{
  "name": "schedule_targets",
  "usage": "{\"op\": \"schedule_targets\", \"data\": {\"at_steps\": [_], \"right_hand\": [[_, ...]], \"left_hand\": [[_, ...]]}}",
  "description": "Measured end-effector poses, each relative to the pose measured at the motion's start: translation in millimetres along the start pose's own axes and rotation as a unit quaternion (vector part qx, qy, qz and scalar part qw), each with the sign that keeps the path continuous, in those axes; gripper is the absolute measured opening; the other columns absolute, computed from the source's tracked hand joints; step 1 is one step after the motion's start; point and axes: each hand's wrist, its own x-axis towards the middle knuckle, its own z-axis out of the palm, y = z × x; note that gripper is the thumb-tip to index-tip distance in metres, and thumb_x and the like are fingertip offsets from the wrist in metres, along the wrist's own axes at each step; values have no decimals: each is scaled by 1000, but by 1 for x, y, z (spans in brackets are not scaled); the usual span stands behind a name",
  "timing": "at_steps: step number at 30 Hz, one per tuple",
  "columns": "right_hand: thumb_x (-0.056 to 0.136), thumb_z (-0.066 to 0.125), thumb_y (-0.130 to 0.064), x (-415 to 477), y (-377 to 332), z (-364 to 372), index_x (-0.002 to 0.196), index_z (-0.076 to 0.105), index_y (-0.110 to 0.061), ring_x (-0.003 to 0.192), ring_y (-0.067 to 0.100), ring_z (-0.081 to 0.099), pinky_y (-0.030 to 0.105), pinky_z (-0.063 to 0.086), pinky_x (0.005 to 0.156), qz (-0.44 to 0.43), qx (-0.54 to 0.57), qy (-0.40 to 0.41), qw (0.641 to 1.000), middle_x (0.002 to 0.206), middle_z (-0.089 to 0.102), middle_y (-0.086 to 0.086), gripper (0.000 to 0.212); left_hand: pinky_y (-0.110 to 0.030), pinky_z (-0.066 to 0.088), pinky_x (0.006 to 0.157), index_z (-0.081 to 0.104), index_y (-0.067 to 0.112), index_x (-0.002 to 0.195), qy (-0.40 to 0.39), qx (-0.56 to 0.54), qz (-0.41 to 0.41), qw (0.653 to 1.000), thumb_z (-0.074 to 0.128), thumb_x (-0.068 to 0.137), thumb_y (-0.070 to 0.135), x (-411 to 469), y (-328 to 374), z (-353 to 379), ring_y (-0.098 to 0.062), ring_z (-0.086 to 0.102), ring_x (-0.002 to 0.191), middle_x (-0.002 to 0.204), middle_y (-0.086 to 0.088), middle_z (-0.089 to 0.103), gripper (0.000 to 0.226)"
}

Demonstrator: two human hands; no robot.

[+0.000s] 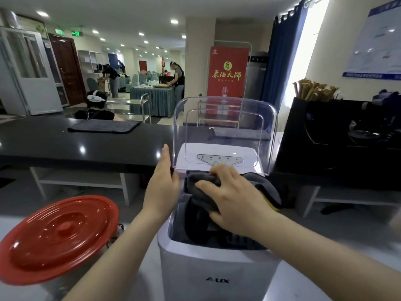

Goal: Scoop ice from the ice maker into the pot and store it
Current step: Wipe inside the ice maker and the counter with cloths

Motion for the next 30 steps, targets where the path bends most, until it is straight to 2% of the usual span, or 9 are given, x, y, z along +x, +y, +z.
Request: {"op": "schedule_targets", "data": {"at_steps": [3, 5, 8, 15, 18, 21, 25, 28, 30], "right_hand": [[73, 60, -42, 9, -5, 17, 117, 60, -19, 93, 35, 51, 46, 51, 70, -58, -10, -59, 997, 113, 51, 14, 50], [70, 65, -52, 8, -5, 25, 122, 60, -23, 97, 33, 51, 43, 50, 73, -83, -37, -105, 990, 115, 52, 11, 59], [67, 66, -57, 4, -7, 28, 130, 55, -25, 102, 30, 47, 42, 44, 78, -93, -64, -148, 983, 118, 50, 9, 71], [78, 60, -35, -6, 2, 22, 132, 53, -36, 104, 32, 47, 40, 35, 76, -92, -89, -181, 975, 116, 49, 8, 55], [86, 53, -29, -10, 5, 22, 139, 43, -40, 115, 32, 38, 42, 32, 84, -79, -82, -193, 975, 128, 40, 8, 55], [88, 52, -22, -13, 5, 16, 134, 48, -41, 118, 30, 35, 41, 29, 85, -79, -82, -194, 974, 130, 37, 7, 50], [88, 53, -16, -18, 3, 11, 118, 63, -37, 113, 28, 35, 40, 26, 81, -89, -83, -207, 971, 121, 41, 4, 38], [86, 58, -19, -21, 2, 8, 99, 71, -28, 106, 29, 40, 39, 25, 76, -88, -105, -214, 967, 110, 48, 1, 21], [88, 57, -21, -22, 3, 7, 100, 70, -28, 106, 29, 39, 40, 28, 79, -74, -100, -213, 969, 111, 48, 1, 19]], "left_hand": [[-21, 16, 110, 3, 20, 151, 16, 96, 99, 990, 41, 95, 3, -2, 4, 1, -9, 5, 145, 155, 12, -4, 70], [-27, 16, 114, 6, 16, 150, 13, 140, 135, 981, 41, 93, 0, -2, 2, 2, -12, 3, 145, 155, 7, -5, 69], [-34, 16, 118, 6, 17, 151, -18, 162, 126, 979, 40, 91, -3, 1, 0, 4, -17, 1, 147, 159, 0, -3, 71], [-33, 25, 112, 3, 25, 151, -46, 190, 107, 975, 41, 92, 2, 0, -1, 3, -18, 1, 147, 158, 4, -14, 74], [-34, 23, 113, 2, 25, 151, -54, 200, 97, 974, 40, 93, 4, 0, 0, 3, -19, -1, 147, 158, 4, -15, 73], [-34, 21, 114, 1, 25, 151, -63, 203, 87, 973, 39, 93, 5, 0, 0, 3, -18, -3, 147, 158, 6, -17, 72], [-33, 19, 114, -1, 26, 151, -71, 205, 78, 973, 38, 94, 5, 0, 0, 3, -17, -4, 147, 157, 8, -19, 72], [-32, 20, 114, -2, 27, 151, -73, 203, 79, 973, 38, 93, 4, 0, 0, 2, -16, -4, 146, 156, 9, -22, 74], [-31, 22, 113, -2, 27, 151, -74, 200, 81, 974, 38, 93, 5, 0, 1, 2, -16, -3, 147, 154, 12, -24, 74]]}}
